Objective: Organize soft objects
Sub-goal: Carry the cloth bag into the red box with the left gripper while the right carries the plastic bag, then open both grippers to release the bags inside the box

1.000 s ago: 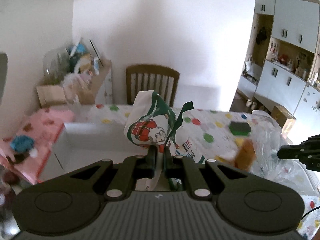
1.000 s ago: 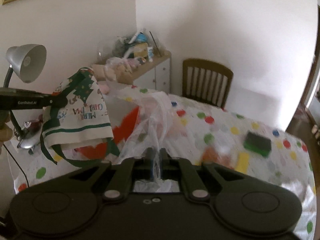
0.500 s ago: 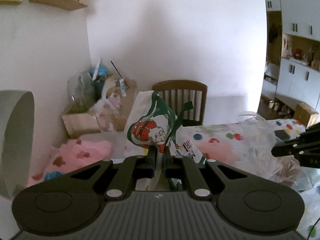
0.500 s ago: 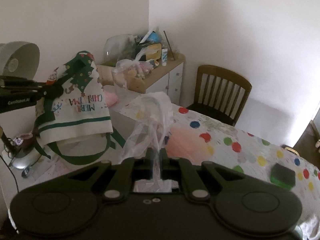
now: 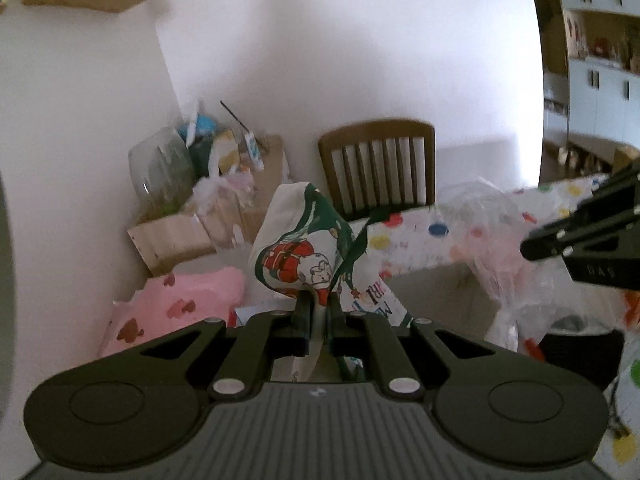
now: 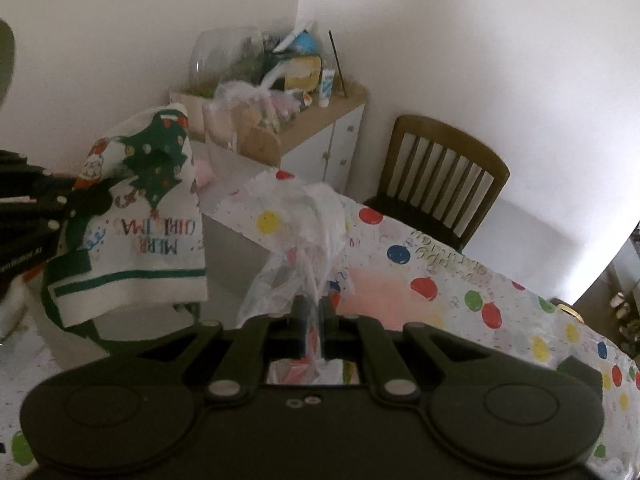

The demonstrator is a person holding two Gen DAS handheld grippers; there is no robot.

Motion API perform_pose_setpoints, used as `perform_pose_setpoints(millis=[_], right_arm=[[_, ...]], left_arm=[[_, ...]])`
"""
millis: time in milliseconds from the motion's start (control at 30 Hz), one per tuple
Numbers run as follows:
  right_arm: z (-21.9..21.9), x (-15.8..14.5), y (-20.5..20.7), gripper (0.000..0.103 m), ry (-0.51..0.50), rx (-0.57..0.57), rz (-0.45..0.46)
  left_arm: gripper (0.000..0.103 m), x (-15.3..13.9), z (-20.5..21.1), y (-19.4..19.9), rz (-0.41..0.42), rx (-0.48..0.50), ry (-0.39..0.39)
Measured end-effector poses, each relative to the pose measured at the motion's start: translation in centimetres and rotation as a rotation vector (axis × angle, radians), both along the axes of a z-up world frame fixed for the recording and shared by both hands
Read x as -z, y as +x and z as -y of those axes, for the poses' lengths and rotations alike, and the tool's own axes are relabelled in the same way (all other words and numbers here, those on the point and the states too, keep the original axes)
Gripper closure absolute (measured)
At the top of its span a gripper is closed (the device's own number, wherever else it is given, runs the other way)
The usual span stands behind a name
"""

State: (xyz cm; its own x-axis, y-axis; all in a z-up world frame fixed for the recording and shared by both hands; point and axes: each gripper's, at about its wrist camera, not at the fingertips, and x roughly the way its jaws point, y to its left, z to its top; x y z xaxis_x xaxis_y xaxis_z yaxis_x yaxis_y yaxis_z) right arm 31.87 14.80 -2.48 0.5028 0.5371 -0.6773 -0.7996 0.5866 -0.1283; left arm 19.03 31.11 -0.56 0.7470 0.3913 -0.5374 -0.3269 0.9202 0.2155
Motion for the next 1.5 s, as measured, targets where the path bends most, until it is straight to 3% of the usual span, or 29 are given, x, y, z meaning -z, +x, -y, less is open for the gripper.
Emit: perform_pose_setpoints(millis=[467, 800, 1167, 1267, 1300, 1367, 1400, 1433, 1500], right_arm=[[-5.7, 5.3, -1.3, 0.096, -0.134, -0.131, -0.024], [-6.9, 8.5, -2.6, 0.096, -0.241, -0.194, -0.030], [-7.1, 9.3, -2.3, 0.079, -0.282, -0.184, -0.027], [-6.9, 9.2, -2.2, 0.067, -0.279, -0.187, -0.045], [-6.8, 9.1, -2.3, 0.063, -0.277, -0.189, -0.045], [-6.6, 9.0, -2.3, 0.057, -0.272, -0.186, -0.048], [-6.5, 8.9, -2.3, 0.054, -0.267, -0.184, -0.052], [-6.4, 8.7, -2.4, 0.053, -0.258, -0.185, -0.057], [-6.1, 8.4, -2.6, 0.050, -0.242, -0.183, -0.062]], left_arm=[[0.095, 7.6, -3.9, 3.5, -0.255, 0.063, -0.082], [0.096, 10.9, -4.9, 4.7, -0.389, 0.098, -0.167], [0.091, 12.5, -5.7, 5.8, -0.472, 0.064, -0.220], [0.082, 12.7, -6.1, 6.0, -0.477, 0.043, -0.237], [0.075, 12.7, -6.2, 5.9, -0.477, 0.036, -0.242], [0.059, 12.6, -6.4, 5.9, -0.473, 0.024, -0.250], [0.042, 12.6, -6.5, 5.8, -0.468, 0.020, -0.257], [0.033, 12.5, -6.7, 5.7, -0.462, 0.020, -0.267], [0.032, 12.2, -6.7, 5.5, -0.438, 0.024, -0.286]])
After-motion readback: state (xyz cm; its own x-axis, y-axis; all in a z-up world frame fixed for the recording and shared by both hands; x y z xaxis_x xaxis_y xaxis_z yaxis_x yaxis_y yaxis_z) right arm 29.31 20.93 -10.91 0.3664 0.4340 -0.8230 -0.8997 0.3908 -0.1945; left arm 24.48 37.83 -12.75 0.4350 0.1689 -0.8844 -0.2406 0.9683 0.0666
